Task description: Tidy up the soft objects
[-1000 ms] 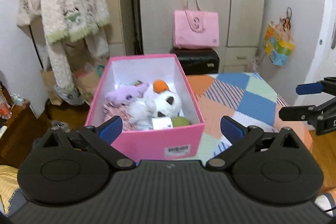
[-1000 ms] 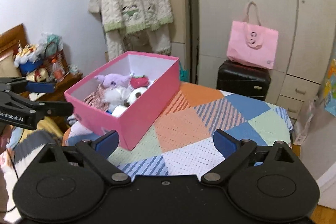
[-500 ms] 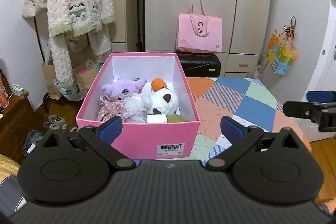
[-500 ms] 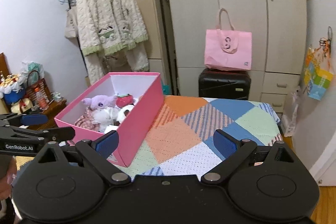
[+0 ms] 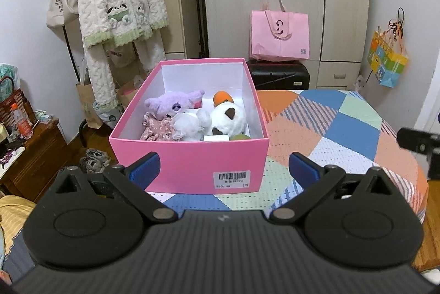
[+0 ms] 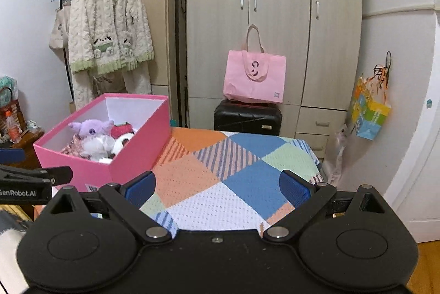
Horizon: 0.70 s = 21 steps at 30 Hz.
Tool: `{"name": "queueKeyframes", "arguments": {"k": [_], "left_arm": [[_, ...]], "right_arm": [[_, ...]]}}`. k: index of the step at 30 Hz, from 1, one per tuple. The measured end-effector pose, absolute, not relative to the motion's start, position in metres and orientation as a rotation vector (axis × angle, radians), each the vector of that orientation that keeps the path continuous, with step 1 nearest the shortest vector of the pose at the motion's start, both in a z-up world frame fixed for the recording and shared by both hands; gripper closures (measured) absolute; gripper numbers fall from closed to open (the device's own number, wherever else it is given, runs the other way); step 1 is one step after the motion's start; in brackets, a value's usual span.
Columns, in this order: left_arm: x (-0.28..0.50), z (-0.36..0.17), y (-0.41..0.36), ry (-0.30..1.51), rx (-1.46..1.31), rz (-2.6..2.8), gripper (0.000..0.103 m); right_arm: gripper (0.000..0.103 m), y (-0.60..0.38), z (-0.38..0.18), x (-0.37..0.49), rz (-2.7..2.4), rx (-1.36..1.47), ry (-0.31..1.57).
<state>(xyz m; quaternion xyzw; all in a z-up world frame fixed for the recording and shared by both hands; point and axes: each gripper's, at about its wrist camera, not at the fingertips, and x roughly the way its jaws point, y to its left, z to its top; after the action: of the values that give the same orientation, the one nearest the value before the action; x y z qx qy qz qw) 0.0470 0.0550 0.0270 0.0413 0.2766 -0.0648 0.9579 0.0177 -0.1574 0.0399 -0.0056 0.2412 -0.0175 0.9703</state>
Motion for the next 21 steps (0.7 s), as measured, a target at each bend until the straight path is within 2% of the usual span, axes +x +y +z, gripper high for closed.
{"name": "queueKeyframes", "arguments": {"k": [21], "left_arm": [[0.040, 0.025, 0.049, 0.500, 0.071, -0.079, 0.000]], "right_arm": [[0.005, -0.159, 0.035, 0.006, -0.063, -0.024, 0.487]]}}
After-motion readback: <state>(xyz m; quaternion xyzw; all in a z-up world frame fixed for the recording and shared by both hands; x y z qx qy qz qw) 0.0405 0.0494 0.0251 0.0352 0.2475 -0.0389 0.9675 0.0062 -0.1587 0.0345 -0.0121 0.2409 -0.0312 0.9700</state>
